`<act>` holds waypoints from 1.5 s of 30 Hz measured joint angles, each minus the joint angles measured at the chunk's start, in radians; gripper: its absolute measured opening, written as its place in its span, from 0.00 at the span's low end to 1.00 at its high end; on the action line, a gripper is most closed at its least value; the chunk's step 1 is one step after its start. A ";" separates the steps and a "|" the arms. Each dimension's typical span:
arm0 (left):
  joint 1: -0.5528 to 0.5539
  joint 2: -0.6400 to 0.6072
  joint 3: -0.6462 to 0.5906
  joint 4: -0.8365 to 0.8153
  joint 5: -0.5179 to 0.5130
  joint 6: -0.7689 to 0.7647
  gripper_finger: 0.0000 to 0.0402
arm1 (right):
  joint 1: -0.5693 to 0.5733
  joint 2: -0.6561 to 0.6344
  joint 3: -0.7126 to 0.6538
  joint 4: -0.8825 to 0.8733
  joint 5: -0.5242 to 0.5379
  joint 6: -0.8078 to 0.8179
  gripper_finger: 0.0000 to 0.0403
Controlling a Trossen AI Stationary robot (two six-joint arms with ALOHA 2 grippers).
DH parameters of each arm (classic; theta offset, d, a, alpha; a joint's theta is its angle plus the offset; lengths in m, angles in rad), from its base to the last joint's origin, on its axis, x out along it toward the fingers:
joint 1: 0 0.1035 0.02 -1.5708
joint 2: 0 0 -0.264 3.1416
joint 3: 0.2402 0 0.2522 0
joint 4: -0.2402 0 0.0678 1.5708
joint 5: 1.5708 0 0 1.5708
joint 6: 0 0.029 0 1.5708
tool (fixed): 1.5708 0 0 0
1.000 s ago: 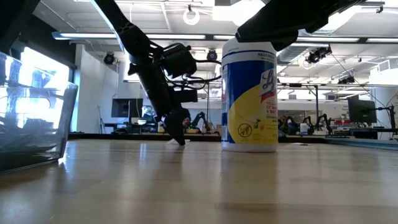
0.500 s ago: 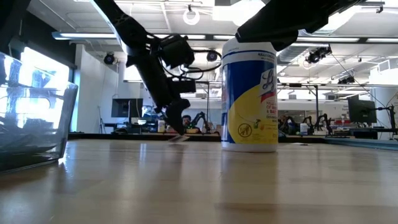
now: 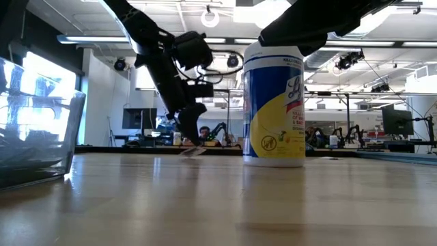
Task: Pick & Place First Aid Supplies
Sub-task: Put the alcohol pad into the white bin
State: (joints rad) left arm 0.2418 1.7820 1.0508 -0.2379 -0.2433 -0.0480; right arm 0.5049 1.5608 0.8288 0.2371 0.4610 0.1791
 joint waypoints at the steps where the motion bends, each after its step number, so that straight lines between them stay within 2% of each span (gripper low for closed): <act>1: -0.008 -0.007 0.000 0.002 -0.002 -0.001 0.00 | 0.000 0.000 0.000 0.000 0.000 0.000 0.12; 6: -0.058 -0.058 0.002 -0.016 -0.028 -0.002 0.00 | 0.000 0.000 0.000 0.000 0.000 0.000 0.12; 12: -0.127 -0.150 0.002 -0.133 -0.039 -0.051 0.00 | 0.000 0.000 0.000 0.000 0.000 0.000 0.12; 20: -0.339 -0.342 0.003 -0.354 0.030 -0.230 0.00 | 0.000 0.000 0.000 0.000 0.002 -0.001 0.12; 26: -0.566 -0.500 0.003 -0.551 0.131 -0.466 0.00 | 0.000 0.000 0.000 -0.004 0.002 0.000 0.12; 31: -0.772 -0.570 0.003 -0.663 0.200 -0.727 0.00 | -0.002 0.000 0.000 -0.006 0.003 -0.001 0.12; 38: -1.039 -0.565 0.003 -0.815 0.316 -1.160 0.00 | -0.019 0.000 0.000 -0.008 0.004 -0.001 0.12; 42: -1.152 -0.531 0.003 -0.843 0.314 -1.344 0.00 | -0.021 0.000 0.000 -0.008 0.004 -0.003 0.12; 45: -1.194 -0.491 0.003 -0.847 0.296 -1.423 0.00 | -0.021 0.000 0.000 -0.008 0.003 -0.004 0.12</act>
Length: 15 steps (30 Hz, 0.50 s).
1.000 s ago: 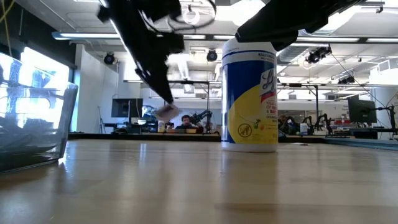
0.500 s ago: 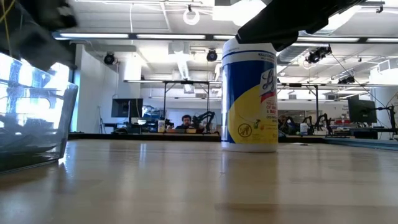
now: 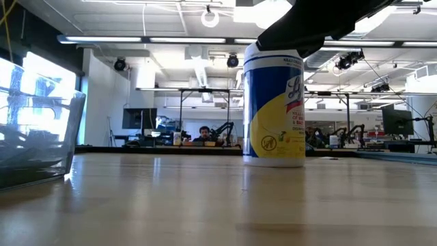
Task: Pick & Place First Aid Supplies
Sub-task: Put the alcohol pad into the white bin
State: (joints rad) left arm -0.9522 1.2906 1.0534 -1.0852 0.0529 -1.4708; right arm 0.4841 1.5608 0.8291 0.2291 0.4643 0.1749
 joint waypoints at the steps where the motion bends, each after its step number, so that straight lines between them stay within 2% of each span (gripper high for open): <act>1: -0.006 0.015 0.000 -0.003 -0.002 -0.018 0.01 | 0.000 0.000 0.000 0.000 0.000 0.000 0.12; 5: -0.003 0.084 -0.001 -0.037 0.045 -0.053 0.06 | 0.000 0.000 0.000 0.000 0.000 -0.003 0.12; 10: 0.010 0.137 -0.001 -0.046 0.080 -0.043 0.17 | 0.001 0.000 0.000 -0.017 0.035 -0.026 0.12; 15: 0.011 0.138 -0.001 -0.079 0.055 0.025 0.28 | 0.001 -0.040 0.000 -0.174 0.136 0.029 0.12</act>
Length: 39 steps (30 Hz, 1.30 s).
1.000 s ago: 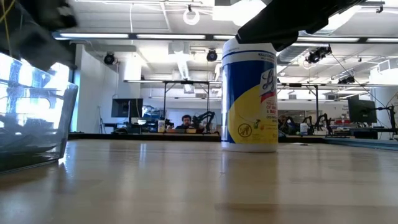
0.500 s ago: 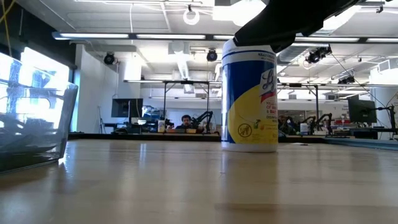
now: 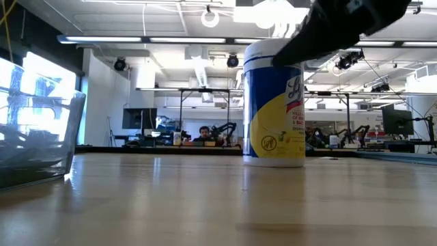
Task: Pick & Place First Aid Supplies
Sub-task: Put the alcohol pad into the white bin
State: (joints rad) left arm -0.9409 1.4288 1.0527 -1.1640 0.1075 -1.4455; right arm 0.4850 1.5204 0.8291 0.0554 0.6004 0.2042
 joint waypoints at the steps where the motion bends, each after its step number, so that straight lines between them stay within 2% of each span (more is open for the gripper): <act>1: -0.002 -0.008 0.000 -0.005 -0.019 0.012 0.29 | 0.000 -0.017 0.000 -0.047 0.027 0.020 0.12; 5: -0.002 -0.057 0.000 -0.027 -0.144 0.040 0.30 | -0.001 -0.112 0.000 -0.203 0.043 0.096 0.12; 7: -0.002 -0.089 0.000 -0.027 -0.244 0.078 0.30 | 0.000 -0.167 0.000 -0.261 0.027 0.107 0.11; 12: -0.002 -0.150 0.000 -0.028 -0.586 0.209 0.30 | 0.000 -0.319 0.000 -0.358 0.012 0.105 0.09; 14: -0.002 -0.159 0.000 -0.028 -0.735 0.256 0.30 | -0.004 -0.380 0.000 -0.394 0.039 0.103 0.08; 18: -0.002 -0.164 0.000 -0.028 -0.983 0.321 0.30 | -0.029 -0.512 0.000 -0.418 0.104 0.102 0.06; 23: -0.001 -0.164 0.000 -0.028 -1.182 0.380 0.30 | -0.097 -0.681 0.000 -0.366 0.154 0.102 0.03; 27: -0.001 -0.164 0.000 -0.028 -1.340 0.426 0.30 | -0.219 -0.759 0.001 -0.414 0.221 0.040 0.03; 31: -0.001 -0.164 0.000 -0.021 -1.476 0.495 0.30 | -0.406 -0.759 0.001 -0.508 0.159 0.101 0.03; 34: -0.001 -0.164 0.000 -0.010 -1.511 0.532 0.30 | -0.559 -0.717 0.001 -0.588 0.076 0.186 0.03; 39: -0.001 -0.164 0.000 -0.010 -1.493 0.531 0.30 | -0.833 -0.623 0.000 -0.666 -0.070 0.260 0.03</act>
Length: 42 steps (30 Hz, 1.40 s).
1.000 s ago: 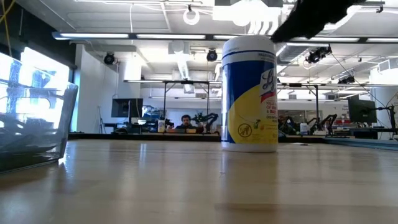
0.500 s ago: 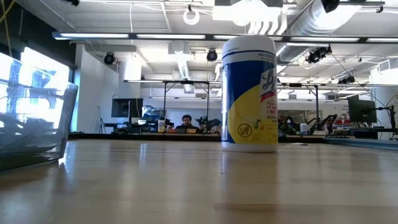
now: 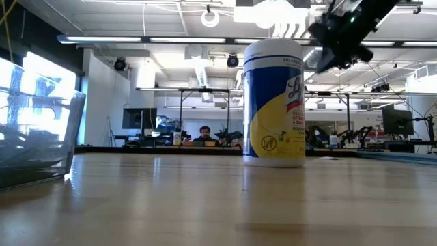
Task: Pick & Place First Aid Supplies
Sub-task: Put the alcohol pad into the white bin
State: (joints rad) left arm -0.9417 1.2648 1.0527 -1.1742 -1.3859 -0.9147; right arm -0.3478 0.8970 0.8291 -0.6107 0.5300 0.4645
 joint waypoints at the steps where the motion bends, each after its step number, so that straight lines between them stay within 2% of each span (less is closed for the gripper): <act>1: 0.000 0.000 0.000 0.004 0.018 -0.004 0.30 | -0.054 0.023 0.000 -0.003 -0.054 0.007 0.03; 5: 0.000 0.000 0.000 0.009 0.058 -0.006 0.30 | -0.229 0.127 0.000 -0.002 -0.245 0.004 0.03; 14: 0.000 0.000 0.000 0.030 0.115 -0.007 0.30 | -0.419 0.387 0.000 -0.012 -0.381 -0.047 0.04; 18: 0.000 0.001 0.000 0.030 0.157 -0.007 0.30 | -0.485 0.480 0.000 -0.011 -0.429 -0.077 0.13; 22: -0.001 0.001 0.000 0.030 0.249 -0.007 0.30 | -0.524 0.550 0.000 -0.010 -0.468 -0.080 0.24; 25: 0.000 0.001 0.000 0.030 0.306 -0.007 0.30 | -0.531 0.600 0.000 -0.005 -0.466 -0.080 0.28; 30: 0.000 0.001 0.000 0.045 0.291 -0.007 0.30 | -0.525 0.672 0.000 0.004 -0.408 -0.108 0.29; 37: 0.000 0.001 0.000 0.077 0.296 -0.007 0.30 | -0.525 0.723 0.000 0.011 -0.458 -0.109 0.29; 42: 0.000 0.001 0.000 0.091 0.295 -0.007 0.30 | -0.524 0.738 0.000 0.010 -0.429 -0.135 0.29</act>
State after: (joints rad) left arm -0.9421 1.2655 1.0527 -1.0837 -1.0904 -0.9215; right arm -0.8722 1.6348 0.8291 -0.6005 0.1012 0.3296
